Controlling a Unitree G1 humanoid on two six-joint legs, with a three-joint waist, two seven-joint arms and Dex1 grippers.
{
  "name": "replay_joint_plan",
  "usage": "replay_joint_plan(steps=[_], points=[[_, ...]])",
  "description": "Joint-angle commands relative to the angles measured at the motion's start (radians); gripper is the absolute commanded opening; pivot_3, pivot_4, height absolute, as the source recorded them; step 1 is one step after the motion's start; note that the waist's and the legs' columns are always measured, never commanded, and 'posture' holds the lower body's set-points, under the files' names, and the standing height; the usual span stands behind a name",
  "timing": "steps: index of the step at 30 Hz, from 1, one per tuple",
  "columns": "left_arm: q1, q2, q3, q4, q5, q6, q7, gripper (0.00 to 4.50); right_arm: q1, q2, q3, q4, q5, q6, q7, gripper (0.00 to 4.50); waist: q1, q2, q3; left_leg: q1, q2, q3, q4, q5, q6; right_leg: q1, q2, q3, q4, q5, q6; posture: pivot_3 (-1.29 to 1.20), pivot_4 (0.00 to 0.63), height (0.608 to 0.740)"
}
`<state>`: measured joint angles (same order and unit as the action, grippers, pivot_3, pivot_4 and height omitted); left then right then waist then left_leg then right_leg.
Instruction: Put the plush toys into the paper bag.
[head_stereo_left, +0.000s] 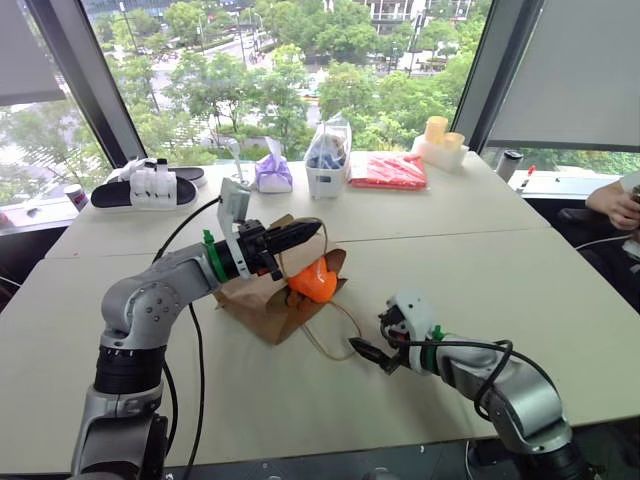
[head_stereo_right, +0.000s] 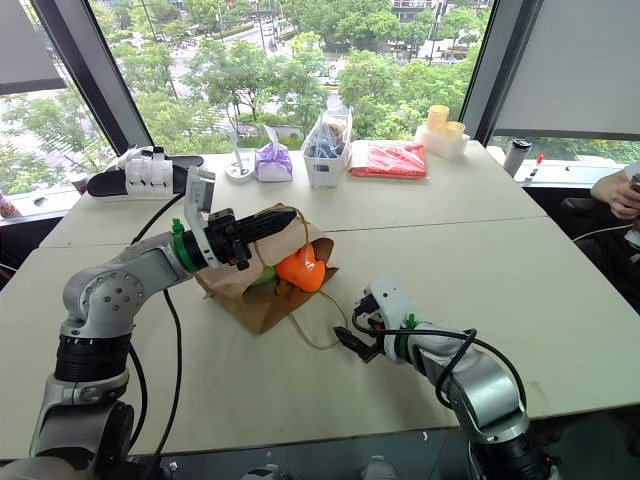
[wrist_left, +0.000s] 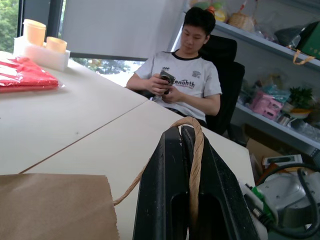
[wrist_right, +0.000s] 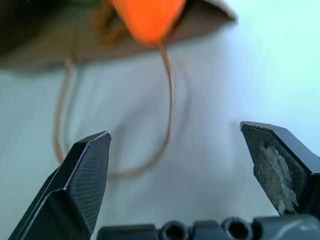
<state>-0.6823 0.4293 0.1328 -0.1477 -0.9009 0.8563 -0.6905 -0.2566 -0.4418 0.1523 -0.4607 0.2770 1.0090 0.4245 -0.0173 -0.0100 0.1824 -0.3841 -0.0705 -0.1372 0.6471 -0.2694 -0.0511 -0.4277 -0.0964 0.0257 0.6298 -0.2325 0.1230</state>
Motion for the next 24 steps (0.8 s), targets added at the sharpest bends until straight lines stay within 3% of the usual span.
replay_joint_plan(steps=[1,5,7,9,15,21,24], points=[[-0.024,-0.001,0.007,-0.016,0.003,-0.023,-0.009,0.00,-0.024,0.015,0.034,0.038,-0.053,-0.070,-0.037,4.45,0.001,0.000,0.000,0.000,0.000,0.000,0.000,0.000,0.000,0.000,0.000,0.000,0.000,0.000,0.000,0.00,0.150,0.740],[-0.022,-0.003,0.009,-0.021,0.004,-0.021,-0.007,0.00,-0.042,0.034,0.061,0.090,-0.081,-0.116,-0.044,4.45,0.002,0.000,0.000,0.000,0.000,0.000,0.000,0.000,0.000,0.000,0.000,0.000,0.000,0.000,0.000,0.00,0.150,0.740],[-0.021,-0.003,0.010,-0.024,0.004,-0.020,-0.005,0.00,-0.057,0.046,0.078,0.119,-0.095,-0.136,-0.044,3.92,0.001,0.000,0.000,0.000,0.000,0.000,0.000,0.000,0.000,0.000,0.000,0.000,0.000,0.000,0.000,0.00,0.150,0.740],[-0.018,-0.004,0.012,-0.028,0.003,-0.020,-0.001,0.00,-0.073,0.042,0.107,0.142,-0.119,-0.161,-0.037,3.14,-0.001,0.000,0.000,0.000,0.000,0.000,0.000,0.000,0.000,0.000,0.000,0.000,0.000,0.000,0.000,0.00,0.150,0.740],[-0.008,-0.007,0.018,-0.044,-0.002,-0.017,0.013,0.00,-0.093,0.042,0.154,0.177,-0.150,-0.195,-0.018,0.08,0.001,0.000,0.000,0.000,0.000,0.000,0.000,0.000,0.000,0.000,0.000,0.000,0.000,0.000,0.000,0.00,0.150,0.740],[0.000,-0.009,0.020,-0.055,-0.005,-0.018,0.024,0.00,-0.121,0.040,0.048,0.099,-0.085,-0.092,-0.002,0.08,0.003,0.000,0.000,0.000,0.000,0.000,0.000,0.000,0.000,0.000,0.000,0.000,0.000,0.000,0.000,0.00,0.150,0.740],[-0.016,-0.027,0.057,-0.040,-0.028,-0.016,0.066,0.00,-0.199,-0.032,-0.048,-0.030,-0.020,0.001,0.050,0.08,0.005,0.000,0.000,0.000,0.000,-0.001,0.000,0.000,0.000,0.000,0.000,0.000,0.000,0.000,0.000,0.00,0.150,0.740]])
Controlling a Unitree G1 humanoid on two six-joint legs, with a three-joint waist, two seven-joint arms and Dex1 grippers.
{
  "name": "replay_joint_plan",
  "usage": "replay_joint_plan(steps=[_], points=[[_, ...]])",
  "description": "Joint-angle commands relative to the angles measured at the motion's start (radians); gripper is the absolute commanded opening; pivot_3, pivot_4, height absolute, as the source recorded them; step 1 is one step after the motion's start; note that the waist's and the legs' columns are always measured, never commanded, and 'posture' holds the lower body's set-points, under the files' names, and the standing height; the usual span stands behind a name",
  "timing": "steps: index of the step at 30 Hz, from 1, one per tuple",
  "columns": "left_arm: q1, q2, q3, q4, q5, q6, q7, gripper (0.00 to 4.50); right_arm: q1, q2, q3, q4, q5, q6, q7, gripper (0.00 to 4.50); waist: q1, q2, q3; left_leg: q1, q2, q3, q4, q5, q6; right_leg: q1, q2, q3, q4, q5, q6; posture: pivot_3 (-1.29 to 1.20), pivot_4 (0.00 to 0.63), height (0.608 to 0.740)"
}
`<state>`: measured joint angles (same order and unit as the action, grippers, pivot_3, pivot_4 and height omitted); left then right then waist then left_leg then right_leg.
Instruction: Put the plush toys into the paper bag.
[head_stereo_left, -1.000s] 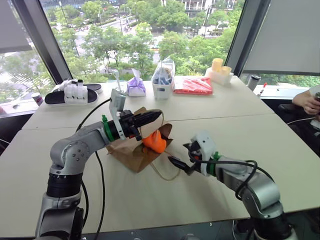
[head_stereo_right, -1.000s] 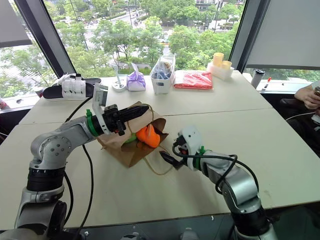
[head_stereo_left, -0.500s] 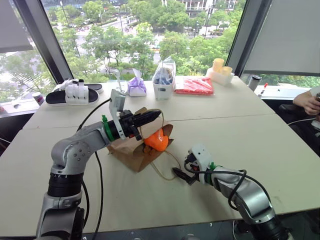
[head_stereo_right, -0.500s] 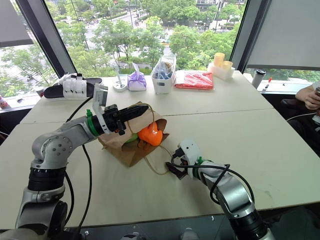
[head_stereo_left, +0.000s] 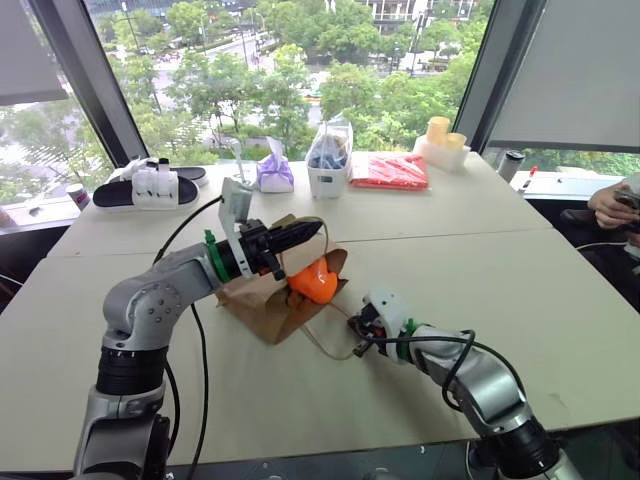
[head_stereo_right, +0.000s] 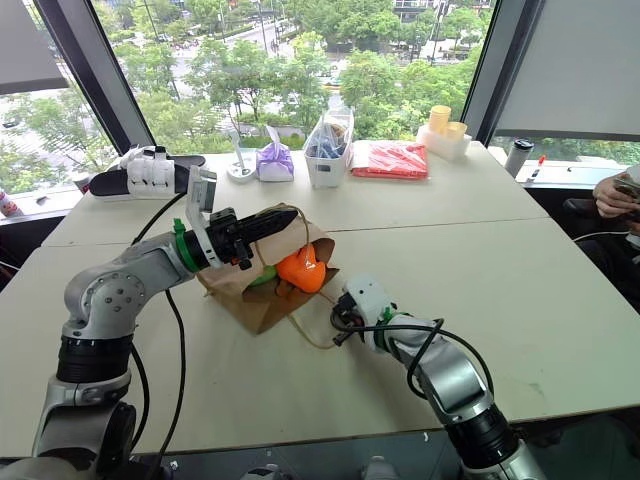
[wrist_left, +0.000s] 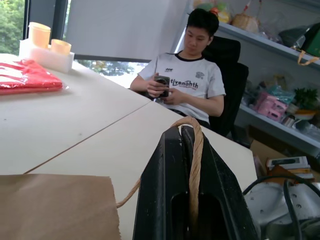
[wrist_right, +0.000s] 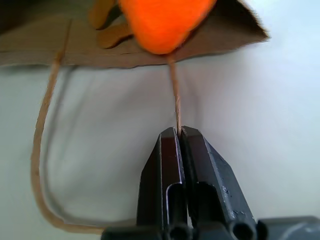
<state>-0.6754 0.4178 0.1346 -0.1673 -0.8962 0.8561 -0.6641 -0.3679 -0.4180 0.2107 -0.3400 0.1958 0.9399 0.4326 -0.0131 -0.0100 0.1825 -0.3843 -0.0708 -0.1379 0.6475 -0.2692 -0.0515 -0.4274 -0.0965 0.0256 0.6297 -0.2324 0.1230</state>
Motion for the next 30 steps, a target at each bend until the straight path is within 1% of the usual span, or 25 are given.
replay_joint_plan(steps=[1,3,6,9,11,15,18,20,21,23,24,29,30], points=[[-0.040,-0.022,0.075,-0.008,-0.049,-0.014,0.055,0.00,-0.148,-0.083,-0.184,-0.194,0.114,0.123,0.066,0.08,0.001,0.000,0.001,-0.001,0.000,0.000,0.000,0.000,0.000,0.000,0.000,0.000,0.000,0.000,0.000,0.00,0.150,0.740],[-0.059,-0.027,0.094,0.004,-0.066,-0.010,0.069,0.00,-0.214,-0.108,-0.271,-0.231,0.178,0.192,0.086,0.08,0.000,0.000,0.001,-0.002,0.000,0.000,0.001,0.000,0.000,-0.002,0.000,0.000,0.000,0.000,0.000,0.00,0.150,0.740],[-0.105,-0.050,0.116,0.058,-0.071,-0.023,0.102,0.00,-0.332,-0.142,-0.382,-0.209,0.249,0.275,0.100,0.08,0.001,-0.001,0.001,-0.002,0.000,-0.002,0.000,0.000,0.000,-0.001,0.000,-0.002,0.000,0.000,0.000,0.00,0.150,0.740],[-0.137,-0.073,0.129,0.102,-0.071,-0.034,0.125,0.00,-0.402,-0.187,-0.411,-0.193,0.289,0.307,0.123,0.08,0.001,-0.001,0.001,-0.002,0.000,-0.002,0.000,0.000,0.000,0.000,0.000,-0.003,0.000,0.000,0.000,0.00,0.150,0.740],[-0.138,-0.077,0.116,0.110,-0.051,-0.047,0.119,0.00,-0.415,-0.197,-0.422,-0.174,0.317,0.322,0.136,0.08,0.001,0.000,0.001,-0.002,0.000,-0.001,0.000,0.000,0.000,-0.001,-0.001,-0.002,-0.001,0.000,0.000,0.00,0.150,0.740],[-0.111,-0.085,0.086,0.092,-0.028,-0.063,0.101,0.00,-0.307,-0.230,-0.313,-0.139,0.274,0.245,0.139,0.08,0.000,-0.001,0.001,-0.003,0.000,-0.001,0.000,0.000,0.001,-0.001,-0.001,-0.002,-0.001,0.000,0.000,0.00,0.150,0.740],[-0.083,-0.077,0.060,0.059,-0.019,-0.054,0.091,0.00,-0.192,-0.128,-0.255,-0.103,0.257,0.185,0.082,0.08,-0.004,-0.001,0.001,-0.003,0.000,-0.001,0.000,0.000,0.001,-0.001,-0.001,-0.002,-0.001,0.000,0.000,0.00,0.150,0.740],[-0.074,-0.075,0.055,0.047,-0.018,-0.049,0.089,0.00,-0.157,-0.095,-0.238,-0.082,0.241,0.168,0.052,0.08,-0.004,0.000,0.001,-0.002,0.000,0.000,0.000,0.000,0.000,-0.002,-0.001,-0.001,0.000,0.000,0.000,0.00,0.150,0.740],[-0.072,-0.074,0.054,0.043,-0.022,-0.048,0.087,0.00,-0.139,-0.102,-0.212,-0.078,0.219,0.137,0.053,0.31,-0.003,0.000,0.001,-0.003,0.000,0.000,0.000,0.000,0.000,-0.003,-0.001,-0.001,0.001,0.000,0.000,0.00,0.150,0.740],[-0.066,-0.071,0.055,0.032,-0.029,-0.042,0.089,0.00,-0.099,-0.099,-0.149,-0.025,0.156,0.058,0.034,0.93,-0.001,0.000,0.001,-0.004,0.000,0.000,0.000,0.000,0.000,-0.003,-0.001,-0.001,0.000,0.000,0.000,0.00,0.150,0.740],[-0.063,-0.068,0.053,0.027,-0.031,-0.039,0.087,0.00,-0.085,-0.102,-0.119,-0.009,0.136,0.024,0.039,1.38,-0.001,0.000,0.001,-0.004,0.000,0.000,0.001,0.000,0.000,-0.003,-0.001,-0.001,0.000,0.000,0.000,0.00,0.150,0.740],[-0.050,-0.058,0.048,0.010,-0.036,-0.029,0.081,0.00,-0.078,-0.078,-0.051,0.053,0.088,-0.046,0.044,4.06,-0.004,0.000,0.001,-0.004,0.000,0.000,0.001,0.000,0.000,-0.003,-0.001,-0.001,0.000,0.000,0.000,0.00,0.150,0.740],[-0.049,-0.057,0.049,0.008,-0.039,-0.027,0.081,0.00,-0.078,-0.086,-0.025,0.074,0.060,-0.071,0.042,4.47,-0.003,0.000,0.001,-0.003,0.000,0.000,0.001,0.000,0.000,-0.003,0.000,-0.001,0.000,0.000,0.000,0.00,0.150,0.740]])
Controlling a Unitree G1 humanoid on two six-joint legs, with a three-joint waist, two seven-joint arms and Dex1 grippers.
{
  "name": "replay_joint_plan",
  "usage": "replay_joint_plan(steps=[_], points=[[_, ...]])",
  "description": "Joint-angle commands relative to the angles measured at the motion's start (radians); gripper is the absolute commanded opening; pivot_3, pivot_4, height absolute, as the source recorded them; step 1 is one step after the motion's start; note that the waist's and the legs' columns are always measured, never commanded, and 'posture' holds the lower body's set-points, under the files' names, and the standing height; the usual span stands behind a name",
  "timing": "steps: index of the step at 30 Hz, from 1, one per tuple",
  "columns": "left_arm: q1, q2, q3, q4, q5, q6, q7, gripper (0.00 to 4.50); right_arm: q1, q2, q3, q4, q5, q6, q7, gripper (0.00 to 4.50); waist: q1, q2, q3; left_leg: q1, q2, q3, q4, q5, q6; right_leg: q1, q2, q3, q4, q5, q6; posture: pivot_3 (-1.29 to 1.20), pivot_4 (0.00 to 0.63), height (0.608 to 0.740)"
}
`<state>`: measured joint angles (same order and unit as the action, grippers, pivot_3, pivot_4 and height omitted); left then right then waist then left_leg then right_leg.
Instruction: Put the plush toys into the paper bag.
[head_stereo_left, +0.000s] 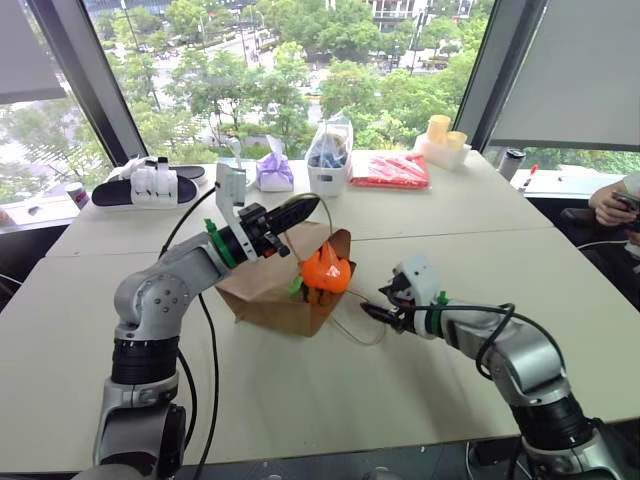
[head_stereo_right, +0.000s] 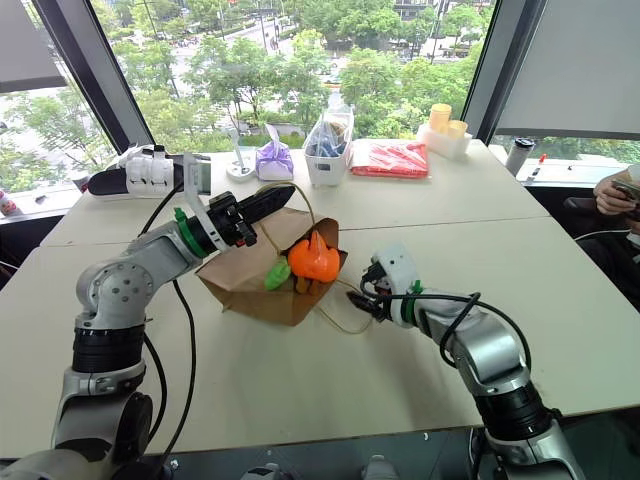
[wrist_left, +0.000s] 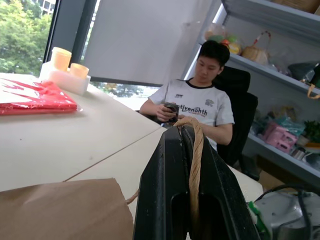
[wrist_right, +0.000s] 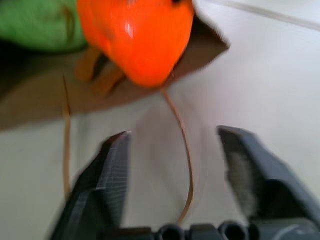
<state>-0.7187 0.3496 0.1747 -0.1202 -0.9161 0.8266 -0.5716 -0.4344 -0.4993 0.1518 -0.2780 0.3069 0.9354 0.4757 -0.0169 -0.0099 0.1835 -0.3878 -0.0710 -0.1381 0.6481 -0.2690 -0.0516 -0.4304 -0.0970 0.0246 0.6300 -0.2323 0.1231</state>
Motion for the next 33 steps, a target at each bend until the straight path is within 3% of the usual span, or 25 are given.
replay_joint_plan(steps=[1,9,10,11,12,14,19,20,25,33], points=[[-0.005,0.013,0.008,-0.041,-0.019,0.003,-0.014,0.00,-0.010,-0.006,0.052,0.032,-0.072,-0.090,-0.002,4.47,0.001,0.000,0.000,0.000,0.000,0.000,0.000,0.000,0.000,0.000,0.000,0.000,0.000,0.000,0.000,0.00,0.150,0.740],[-0.001,0.018,0.013,-0.047,-0.026,0.010,-0.011,0.00,-0.048,0.070,0.074,0.204,-0.147,-0.197,-0.027,4.47,-0.001,0.000,0.000,0.001,0.000,0.000,0.000,0.000,0.000,0.000,0.000,0.000,0.000,0.000,0.000,0.00,0.150,0.740],[0.000,0.018,0.013,-0.049,-0.027,0.010,-0.009,0.00,-0.053,0.072,0.082,0.221,-0.160,-0.209,-0.025,4.24,-0.001,0.000,0.000,0.001,0.000,0.000,0.000,0.000,0.000,0.000,0.000,0.000,0.000,0.000,0.000,0.00,0.150,0.740],[0.004,0.019,0.016,-0.053,-0.028,0.011,-0.008,0.00,-0.055,0.076,0.079,0.229,-0.164,-0.211,-0.026,3.72,0.001,0.000,0.000,0.001,0.000,0.000,0.000,0.000,-0.001,0.000,0.000,0.000,0.000,0.000,0.000,0.00,0.150,0.740],[0.006,0.020,0.017,-0.055,-0.029,0.012,-0.007,0.00,-0.055,0.078,0.077,0.231,-0.166,-0.211,-0.026,3.56,0.001,0.000,0.000,0.001,0.000,0.000,0.000,0.000,-0.001,0.001,0.000,0.000,0.000,0.000,0.000,0.00,0.150,0.740],[0.011,0.022,0.019,-0.060,-0.030,0.013,-0.006,0.00,-0.051,0.077,0.066,0.228,-0.166,-0.210,-0.025,2.76,0.001,0.000,0.000,0.001,0.000,0.000,0.000,0.000,-0.001,0.001,0.000,0.000,0.000,0.000,0.000,0.00,0.150,0.740],[0.019,0.021,0.023,-0.070,-0.037,0.016,0.004,0.00,-0.032,0.072,0.045,0.205,-0.158,-0.194,-0.021,0.20,0.004,0.000,0.000,0.001,0.000,0.000,0.000,0.000,-0.001,0.001,0.000,0.000,0.000,0.000,0.000,0.00,0.150,0.740],[0.020,0.020,0.025,-0.072,-0.040,0.017,0.006,0.00,-0.027,0.070,0.042,0.199,-0.158,-0.192,-0.021,0.05,0.005,0.000,0.000,0.001,0.000,0.000,0.000,0.000,-0.001,0.001,0.000,0.000,0.000,0.000,0.000,0.00,0.150,0.740],[0.020,0.018,0.025,-0.076,-0.049,0.020,0.012,0.00,-0.028,0.057,-0.022,0.125,-0.118,-0.116,-0.018,0.05,0.005,0.000,0.000,0.001,0.000,-0.001,0.000,0.000,-0.001,0.002,0.000,0.000,0.000,0.000,0.000,0.00,0.150,0.740],[-0.004,0.008,0.039,-0.058,-0.063,0.003,0.025,0.00,-0.225,-0.083,-0.272,-0.138,0.072,0.173,0.043,0.05,0.002,0.000,0.000,0.001,0.000,-0.001,0.000,0.000,0.000,0.001,0.000,0.000,0.000,0.000,0.000,0.00,0.150,0.740]])
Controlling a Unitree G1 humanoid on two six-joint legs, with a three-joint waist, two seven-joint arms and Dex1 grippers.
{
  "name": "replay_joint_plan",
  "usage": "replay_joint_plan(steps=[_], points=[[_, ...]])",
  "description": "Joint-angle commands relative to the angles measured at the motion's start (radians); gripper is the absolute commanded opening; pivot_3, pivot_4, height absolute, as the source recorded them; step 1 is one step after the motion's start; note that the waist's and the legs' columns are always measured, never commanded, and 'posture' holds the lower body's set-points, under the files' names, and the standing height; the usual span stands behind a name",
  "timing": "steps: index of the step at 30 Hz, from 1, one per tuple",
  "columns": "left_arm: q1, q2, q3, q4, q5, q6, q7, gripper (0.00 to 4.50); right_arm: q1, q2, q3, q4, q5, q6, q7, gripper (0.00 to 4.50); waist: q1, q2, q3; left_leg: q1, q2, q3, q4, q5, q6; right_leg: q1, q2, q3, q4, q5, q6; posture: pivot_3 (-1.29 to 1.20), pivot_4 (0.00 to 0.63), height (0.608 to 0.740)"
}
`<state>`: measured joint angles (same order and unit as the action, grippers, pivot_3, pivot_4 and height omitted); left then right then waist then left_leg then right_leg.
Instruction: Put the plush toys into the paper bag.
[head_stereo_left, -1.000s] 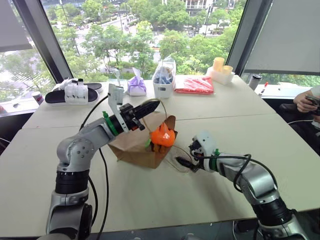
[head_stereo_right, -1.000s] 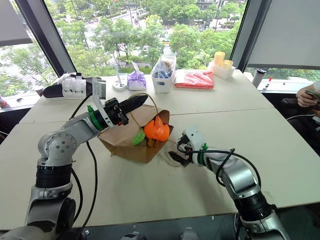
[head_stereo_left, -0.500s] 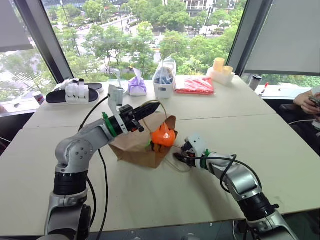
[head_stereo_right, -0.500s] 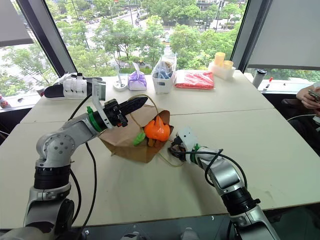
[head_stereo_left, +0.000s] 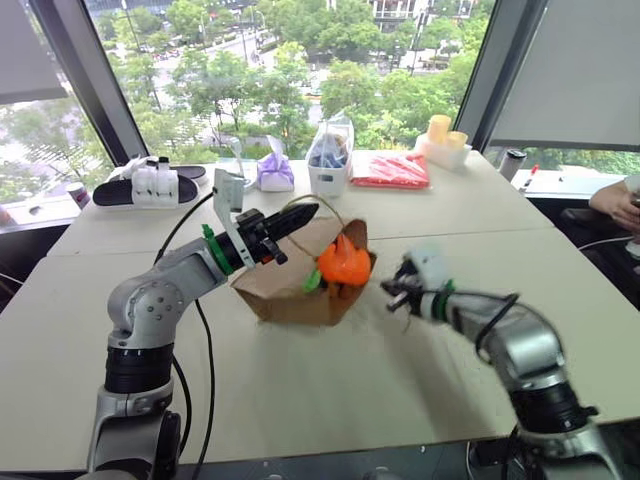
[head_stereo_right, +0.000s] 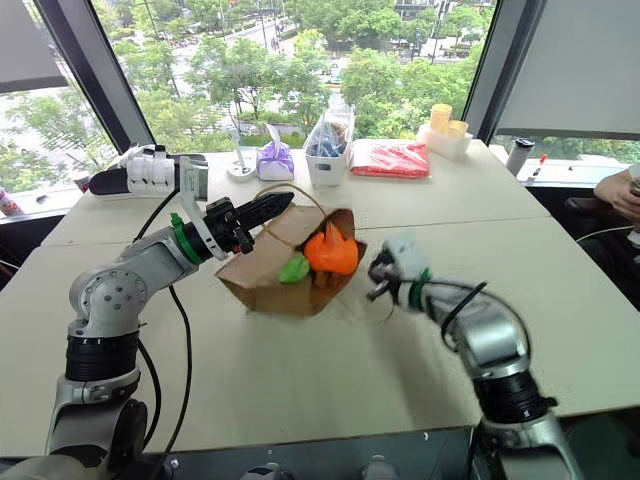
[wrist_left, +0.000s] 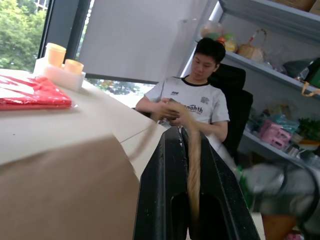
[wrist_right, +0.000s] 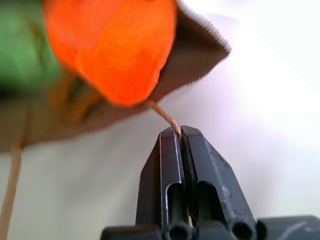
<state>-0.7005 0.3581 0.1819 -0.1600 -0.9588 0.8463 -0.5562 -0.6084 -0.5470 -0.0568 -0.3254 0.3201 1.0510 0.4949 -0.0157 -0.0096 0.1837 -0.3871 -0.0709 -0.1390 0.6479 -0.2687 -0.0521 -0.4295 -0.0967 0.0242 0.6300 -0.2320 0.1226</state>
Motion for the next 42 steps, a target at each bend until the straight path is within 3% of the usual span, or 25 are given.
replay_joint_plan(steps=[1,4,8,21,32,40,42], points=[[-0.027,-0.007,0.034,-0.014,-0.022,-0.021,0.015,0.00,-0.082,-0.063,-0.084,-0.102,0.080,0.087,0.037,0.05,0.002,0.000,0.000,0.000,0.000,0.000,0.000,0.000,0.000,0.000,0.000,0.000,0.000,0.000,0.000,0.00,0.150,0.740],[-0.040,-0.028,0.042,0.002,-0.027,-0.033,0.038,0.00,-0.190,-0.134,-0.132,-0.097,0.135,0.166,0.066,0.05,0.003,0.000,0.000,0.000,0.000,0.000,0.000,0.000,0.000,0.000,0.000,-0.001,0.000,0.000,0.000,0.00,0.150,0.740],[-0.043,-0.052,0.032,0.016,-0.012,-0.038,0.056,0.00,-0.242,-0.141,-0.139,-0.063,0.169,0.198,0.063,0.05,0.003,0.000,0.000,-0.001,0.000,0.000,0.000,0.000,0.000,0.000,-0.001,0.000,-0.001,0.000,0.000,0.00,0.150,0.740],[-0.065,-0.084,0.006,0.099,0.086,-0.054,0.109,0.00,-0.144,-0.125,-0.070,0.043,0.134,0.120,0.008,0.05,0.004,0.000,0.000,-0.001,0.000,0.001,0.000,0.000,0.000,0.000,0.000,0.000,-0.001,0.000,0.000,0.00,0.150,0.740],[-0.260,-0.090,0.011,0.282,0.104,-0.048,0.057,0.00,-0.175,-0.106,-0.086,0.071,0.148,0.147,-0.030,0.05,-0.002,-0.002,0.001,-0.001,0.000,0.001,0.000,0.000,0.000,-0.001,0.000,0.000,-0.001,0.000,0.000,0.00,0.150,0.740],[-0.205,-0.073,-0.047,0.303,0.167,-0.035,-0.034,0.00,-0.169,-0.063,-0.077,0.034,0.157,0.172,-0.063,0.05,0.001,-0.001,0.001,-0.001,0.000,0.001,0.000,0.000,0.000,-0.001,0.000,0.000,0.000,0.000,0.000,0.00,0.150,0.740],[-0.188,-0.062,-0.059,0.297,0.185,-0.038,-0.054,0.00,-0.173,-0.052,-0.079,0.028,0.161,0.174,-0.068,0.61,0.001,-0.001,0.001,-0.001,0.000,0.001,0.000,0.000,0.000,-0.001,0.000,0.000,0.000,0.000,0.000,0.00,0.150,0.740]])
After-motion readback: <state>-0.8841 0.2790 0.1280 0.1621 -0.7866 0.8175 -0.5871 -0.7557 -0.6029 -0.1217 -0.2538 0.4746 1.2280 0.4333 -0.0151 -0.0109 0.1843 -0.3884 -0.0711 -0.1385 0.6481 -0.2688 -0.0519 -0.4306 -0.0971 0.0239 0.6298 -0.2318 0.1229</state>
